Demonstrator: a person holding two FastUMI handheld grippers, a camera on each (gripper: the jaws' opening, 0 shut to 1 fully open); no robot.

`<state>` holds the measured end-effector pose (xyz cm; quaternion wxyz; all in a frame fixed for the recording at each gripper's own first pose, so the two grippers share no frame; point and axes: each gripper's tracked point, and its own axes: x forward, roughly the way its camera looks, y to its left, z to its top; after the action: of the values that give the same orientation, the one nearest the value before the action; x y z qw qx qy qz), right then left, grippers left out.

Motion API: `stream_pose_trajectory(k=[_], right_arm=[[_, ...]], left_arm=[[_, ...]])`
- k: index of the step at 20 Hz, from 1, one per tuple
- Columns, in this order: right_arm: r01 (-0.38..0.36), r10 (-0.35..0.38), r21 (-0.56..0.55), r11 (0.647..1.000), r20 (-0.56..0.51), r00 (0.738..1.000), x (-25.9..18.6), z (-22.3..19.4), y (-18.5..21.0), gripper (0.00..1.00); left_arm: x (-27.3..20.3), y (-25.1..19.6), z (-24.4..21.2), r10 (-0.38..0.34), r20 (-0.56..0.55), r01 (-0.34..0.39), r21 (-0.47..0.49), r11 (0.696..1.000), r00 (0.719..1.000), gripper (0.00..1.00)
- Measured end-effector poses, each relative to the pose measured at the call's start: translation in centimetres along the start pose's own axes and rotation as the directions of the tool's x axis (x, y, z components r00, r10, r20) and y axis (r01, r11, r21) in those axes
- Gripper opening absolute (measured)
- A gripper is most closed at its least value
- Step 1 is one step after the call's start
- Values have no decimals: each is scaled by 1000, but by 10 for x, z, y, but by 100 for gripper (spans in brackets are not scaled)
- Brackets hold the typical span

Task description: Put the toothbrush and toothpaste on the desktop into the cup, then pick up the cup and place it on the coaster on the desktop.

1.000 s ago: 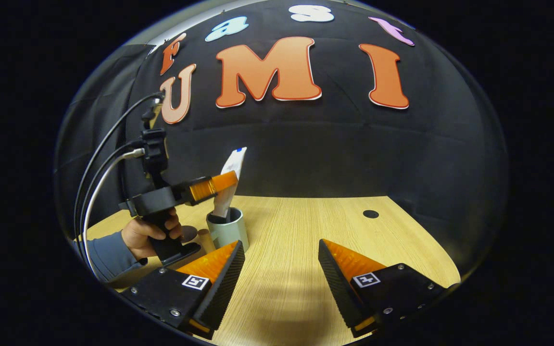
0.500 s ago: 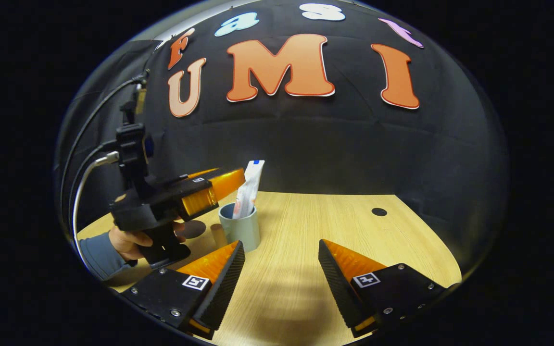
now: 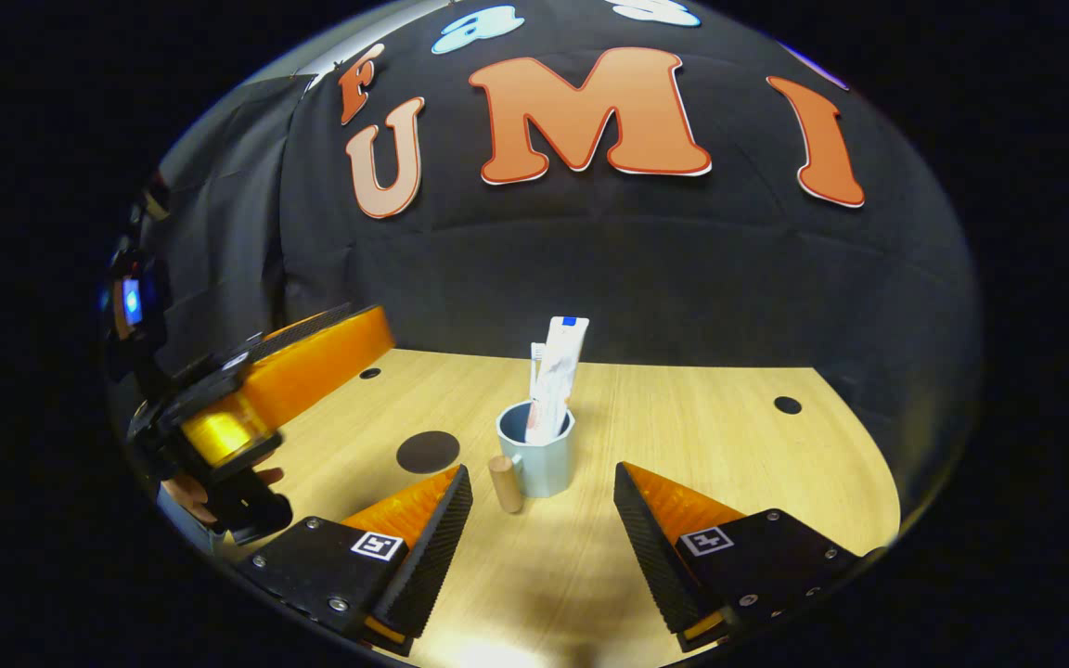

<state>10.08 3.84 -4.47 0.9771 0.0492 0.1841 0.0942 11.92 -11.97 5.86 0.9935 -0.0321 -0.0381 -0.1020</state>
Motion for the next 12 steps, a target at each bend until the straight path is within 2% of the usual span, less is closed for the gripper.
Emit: stream_pose_trajectory(k=[6, 9, 12], right_arm=[[22, -18, 29, 999, -138, 990, 27, 3, 14, 92], [30, -20, 38, 999, -232, 973, 42, -11, 23, 92], [59, -44, 40, 997, -313, 949, 60, -25, 30, 90]], left_arm=[[-63, 36, -4, 74, -27, -74, 17, 997, 997, 97], [-84, 50, -9, 111, -52, -109, 36, 993, 992, 98], [-97, 55, -20, 114, -71, -111, 34, 993, 991, 98]])
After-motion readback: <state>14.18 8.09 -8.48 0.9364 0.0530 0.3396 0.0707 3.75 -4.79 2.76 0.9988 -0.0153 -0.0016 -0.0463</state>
